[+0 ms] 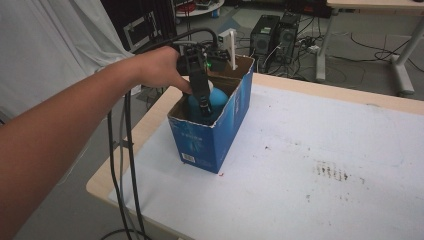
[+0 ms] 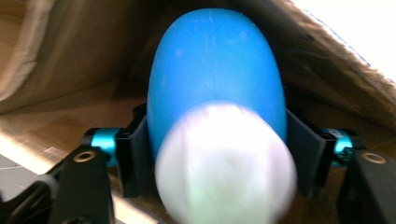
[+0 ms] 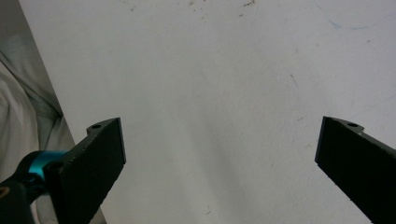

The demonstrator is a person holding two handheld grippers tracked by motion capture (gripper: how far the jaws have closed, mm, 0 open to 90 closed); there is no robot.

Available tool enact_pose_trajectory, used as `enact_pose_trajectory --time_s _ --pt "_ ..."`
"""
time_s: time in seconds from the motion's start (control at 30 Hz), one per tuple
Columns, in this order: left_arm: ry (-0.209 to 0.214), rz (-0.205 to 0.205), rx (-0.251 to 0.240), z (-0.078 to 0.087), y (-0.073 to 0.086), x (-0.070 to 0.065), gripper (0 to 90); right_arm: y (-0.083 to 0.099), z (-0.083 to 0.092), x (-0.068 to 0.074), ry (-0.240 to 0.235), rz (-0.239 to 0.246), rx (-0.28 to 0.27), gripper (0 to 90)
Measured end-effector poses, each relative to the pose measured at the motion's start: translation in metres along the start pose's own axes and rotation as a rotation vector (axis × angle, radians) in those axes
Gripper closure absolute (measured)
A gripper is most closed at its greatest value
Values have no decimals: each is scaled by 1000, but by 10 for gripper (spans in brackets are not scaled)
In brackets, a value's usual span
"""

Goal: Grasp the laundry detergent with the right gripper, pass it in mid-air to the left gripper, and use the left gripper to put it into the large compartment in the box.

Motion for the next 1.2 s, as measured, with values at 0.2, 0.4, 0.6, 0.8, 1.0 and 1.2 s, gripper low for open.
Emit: enact_pose_trajectory --time_s 0.2,0.4,0.6,0.8,1.0,1.2 --pt "-4 6 -48 6 2 2 268 1 1 3 -1 -2 -1 8" --pt "-10 7 -71 14 2 4 240 1 2 4 1 -3 -4 8" --pt "-7 11 -117 33 -2 2 232 2 3 5 2 -7 -5 8" --pt "-11 1 -152 55 -8 -4 226 1 5 6 5 -2 -7 8" --pt "-32 -35 -210 81 -22 -19 198 -1 7 4 19 -22 -17 8" --pt "-12 -85 -271 90 -48 -38 199 -4 9 5 23 -13 -27 8"
Point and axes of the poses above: each handheld gripper's, and its own axes: z roughly backward along the jaws, y roughly out of its underside, x roughly to its left, the point moved 5 cm from there along -z, roughly forward along the jaws, and after that the axes turned 8 degrees about y, right-handed, at the moved point
